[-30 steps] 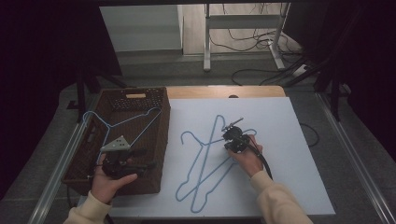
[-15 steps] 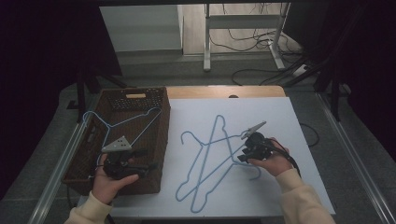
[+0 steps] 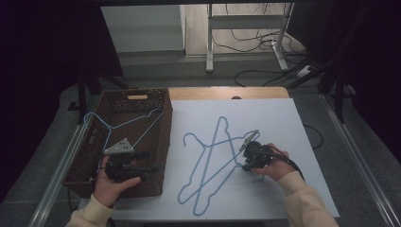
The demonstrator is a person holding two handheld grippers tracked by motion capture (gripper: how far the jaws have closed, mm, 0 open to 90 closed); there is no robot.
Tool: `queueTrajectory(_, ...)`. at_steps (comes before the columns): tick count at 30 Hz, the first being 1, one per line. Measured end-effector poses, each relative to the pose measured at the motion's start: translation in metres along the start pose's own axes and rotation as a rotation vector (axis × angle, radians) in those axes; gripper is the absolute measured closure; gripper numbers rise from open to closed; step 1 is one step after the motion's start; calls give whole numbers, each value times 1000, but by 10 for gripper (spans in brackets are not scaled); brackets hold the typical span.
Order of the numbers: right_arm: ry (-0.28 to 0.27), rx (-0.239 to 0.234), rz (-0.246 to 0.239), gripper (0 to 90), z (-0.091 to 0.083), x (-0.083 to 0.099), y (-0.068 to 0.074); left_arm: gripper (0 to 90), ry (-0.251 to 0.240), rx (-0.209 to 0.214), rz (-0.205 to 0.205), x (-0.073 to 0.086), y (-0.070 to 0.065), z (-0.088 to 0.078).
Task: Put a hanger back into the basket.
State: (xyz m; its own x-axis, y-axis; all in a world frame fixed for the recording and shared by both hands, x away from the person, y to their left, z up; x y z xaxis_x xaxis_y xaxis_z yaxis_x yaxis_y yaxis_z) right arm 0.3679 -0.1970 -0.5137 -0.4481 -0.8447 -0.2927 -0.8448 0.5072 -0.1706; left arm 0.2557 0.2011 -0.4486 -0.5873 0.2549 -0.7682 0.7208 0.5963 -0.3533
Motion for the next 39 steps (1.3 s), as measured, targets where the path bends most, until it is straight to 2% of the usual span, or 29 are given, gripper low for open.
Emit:
queueTrajectory(2,7,-8,-10,713,0,0,1,273,-1,0,0,0,0,0)
queueTrajectory(3,15,-13,-17,763,0,-2,2,273,0,0,1,0,0,0)
queueTrajectory(5,20,-18,-19,792,0,-2,3,273,0,1,3,0,-1,1)
queueTrajectory(10,32,-11,-80,858,-1,-5,8,273,3,2,6,0,-2,2)
queueTrajectory(12,30,-16,-71,859,-1,-4,8,273,3,3,8,-1,-3,2)
queueTrajectory(15,29,-62,-64,860,-4,-2,7,274,1,2,12,-1,-5,2)
queueTrajectory(23,14,-47,-41,862,-20,-8,8,275,23,29,53,-10,-22,16)
queueTrajectory(28,17,-49,-32,862,-23,-9,9,278,74,55,80,-20,-38,41)
queueTrajectory(34,16,-53,-29,862,-24,-10,9,281,173,86,129,-32,-61,84)
queueTrajectory(36,13,-51,-25,862,-25,-10,10,282,198,103,147,-34,-65,99)
queueTrajectory(39,10,-57,-23,862,-28,-11,10,308,218,106,139,-35,-68,122)
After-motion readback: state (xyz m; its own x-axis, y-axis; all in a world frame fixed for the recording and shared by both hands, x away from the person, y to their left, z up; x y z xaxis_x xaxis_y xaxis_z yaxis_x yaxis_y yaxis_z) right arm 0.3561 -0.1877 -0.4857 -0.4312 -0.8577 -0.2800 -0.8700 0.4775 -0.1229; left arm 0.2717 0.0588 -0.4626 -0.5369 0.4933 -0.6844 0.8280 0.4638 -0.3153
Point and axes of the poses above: each handheld gripper's, and its own axes: z roughly forward along the jaws, x roughly out of its underside, y roughly to its left, the point moved 2 cm from there along z, roughly forward along the jaws, and after that the axes turned 8 degrees about x, right-handed, at the moved point
